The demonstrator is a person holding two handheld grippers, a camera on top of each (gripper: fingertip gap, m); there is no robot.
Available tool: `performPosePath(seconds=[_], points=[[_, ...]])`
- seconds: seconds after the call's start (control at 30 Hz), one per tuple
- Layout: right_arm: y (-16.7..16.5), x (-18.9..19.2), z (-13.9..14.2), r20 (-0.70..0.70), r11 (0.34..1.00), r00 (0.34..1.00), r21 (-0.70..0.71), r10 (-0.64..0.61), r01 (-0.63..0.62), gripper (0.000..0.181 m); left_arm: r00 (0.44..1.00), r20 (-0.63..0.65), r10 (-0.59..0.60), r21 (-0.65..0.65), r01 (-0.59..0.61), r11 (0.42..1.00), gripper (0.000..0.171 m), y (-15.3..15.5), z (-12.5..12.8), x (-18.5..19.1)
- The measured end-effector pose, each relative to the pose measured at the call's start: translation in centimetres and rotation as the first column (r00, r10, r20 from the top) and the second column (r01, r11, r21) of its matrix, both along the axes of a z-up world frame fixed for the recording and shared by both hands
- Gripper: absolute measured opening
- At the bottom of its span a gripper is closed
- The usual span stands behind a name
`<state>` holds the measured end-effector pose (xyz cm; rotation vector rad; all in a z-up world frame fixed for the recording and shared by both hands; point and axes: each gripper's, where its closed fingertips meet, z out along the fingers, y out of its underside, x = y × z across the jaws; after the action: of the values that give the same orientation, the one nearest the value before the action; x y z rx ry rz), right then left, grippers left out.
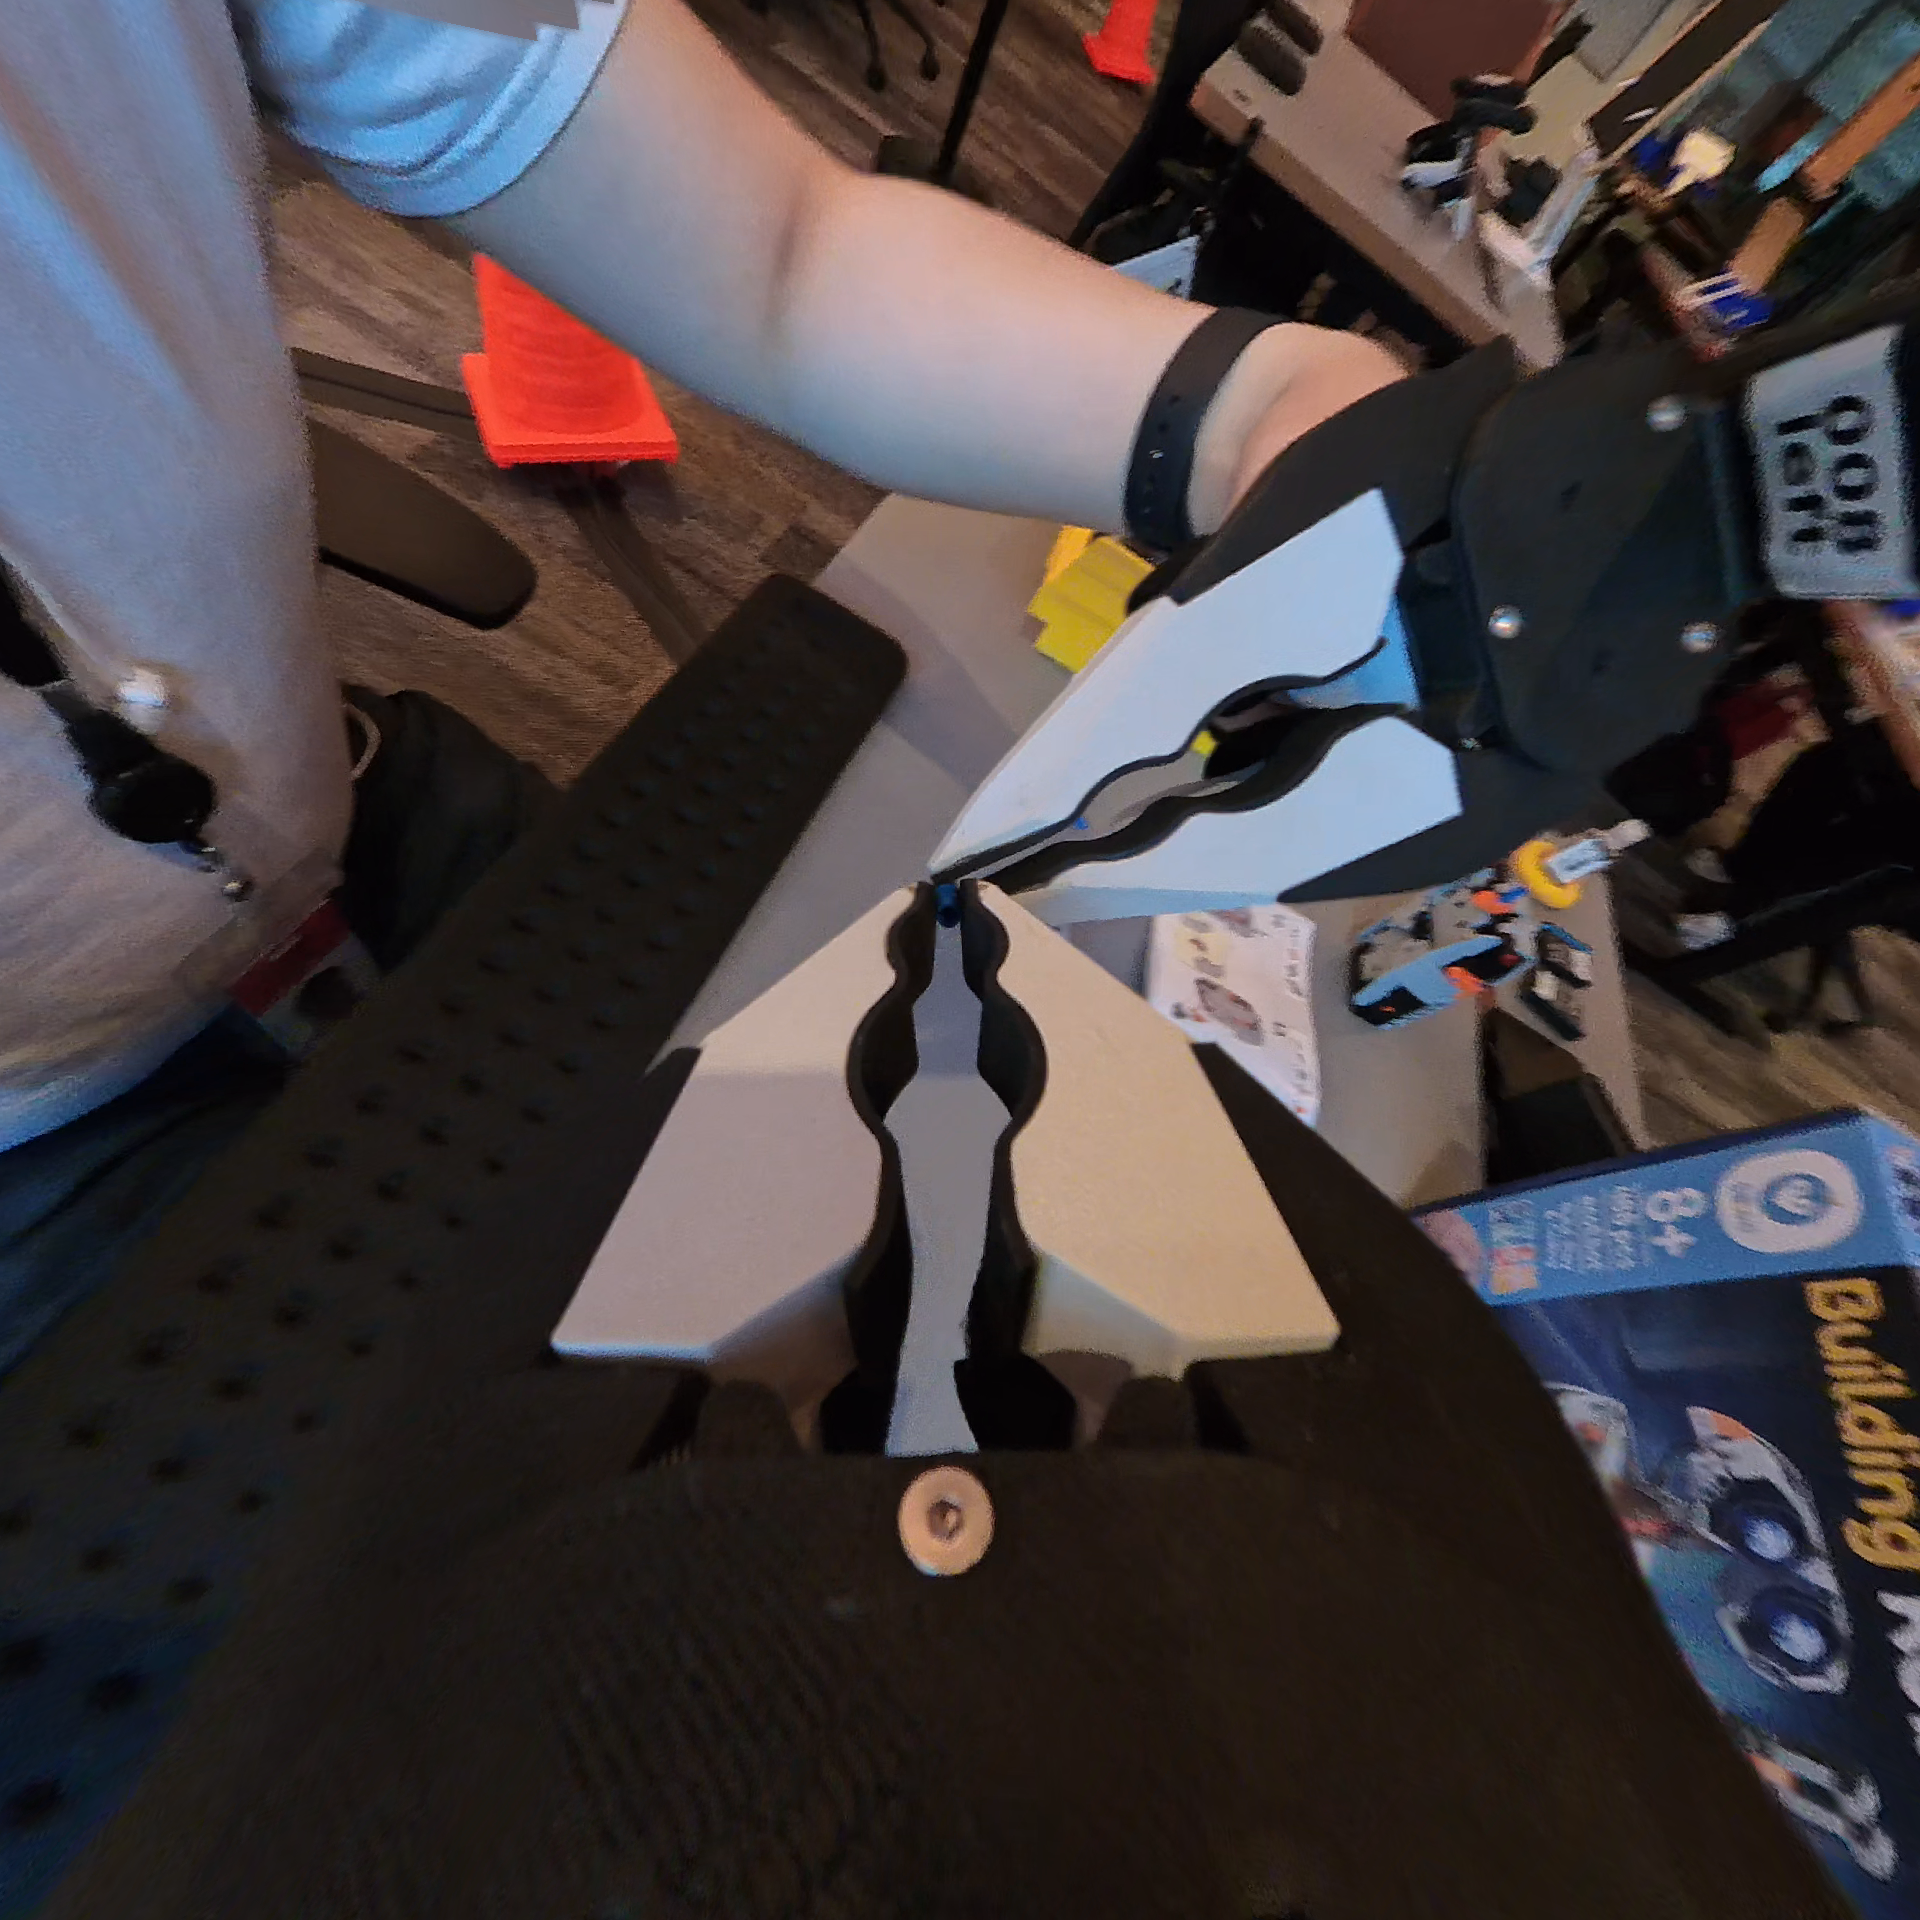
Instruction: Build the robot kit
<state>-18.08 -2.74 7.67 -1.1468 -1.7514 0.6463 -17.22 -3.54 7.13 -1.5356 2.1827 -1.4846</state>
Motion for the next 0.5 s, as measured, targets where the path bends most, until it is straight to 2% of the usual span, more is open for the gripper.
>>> performPosePath(seconds=[0.07,0.13,0.17,0.23,0.27,0.33,0.43,0.5], points=[[1.0,0.5,1.1,-0.068,0.995,0.996,0.082,-0.058,0.063,0.003,0.996,0.06,0.068,0.009,-0.069,0.998,0.007,1.3,0.7,0.2],[2.8,1.6,2.9,-0.15,0.965,0.978,0.199,-0.142,0.17,0.004,0.974,0.137,0.181,0.052,-0.19,0.98,0.033,3.7,1.3,-0.1],[3.3,2.1,4.2,-0.206,0.948,0.966,0.243,-0.159,0.208,0.004,0.945,0.225,0.239,0.048,-0.255,0.966,0.035,4.9,2.3,-0.2],[4.1,3.0,6.6,-0.304,0.927,0.936,0.269,-0.175,0.261,0.003,0.847,0.406,0.342,-0.013,-0.369,0.929,0.03,6.7,5.0,-0.4],[4.6,3.4,7.3,-0.33,0.917,0.924,0.276,-0.192,0.289,0.003,0.802,0.474,0.364,-0.038,-0.394,0.918,0.028,7.0,6.1,-0.6],[5.2,3.9,8.5,-0.392,0.898,0.899,0.296,-0.198,0.326,0.003,0.747,0.563,0.354,-0.044,-0.401,0.915,0.026,6.6,7.5,-0.7],[4.9,4.1,8.6,-0.472,0.908,0.867,0.275,-0.159,0.316,0.003,0.679,0.639,0.361,-0.023,-0.452,0.892,0.027,6.7,7.9,-0.1],[5.2,4.0,7.9,-0.469,0.915,0.871,0.271,-0.145,0.298,0.003,0.651,0.673,0.352,-0.005,-0.472,0.882,0.028,7.2,7.8,0.4]])
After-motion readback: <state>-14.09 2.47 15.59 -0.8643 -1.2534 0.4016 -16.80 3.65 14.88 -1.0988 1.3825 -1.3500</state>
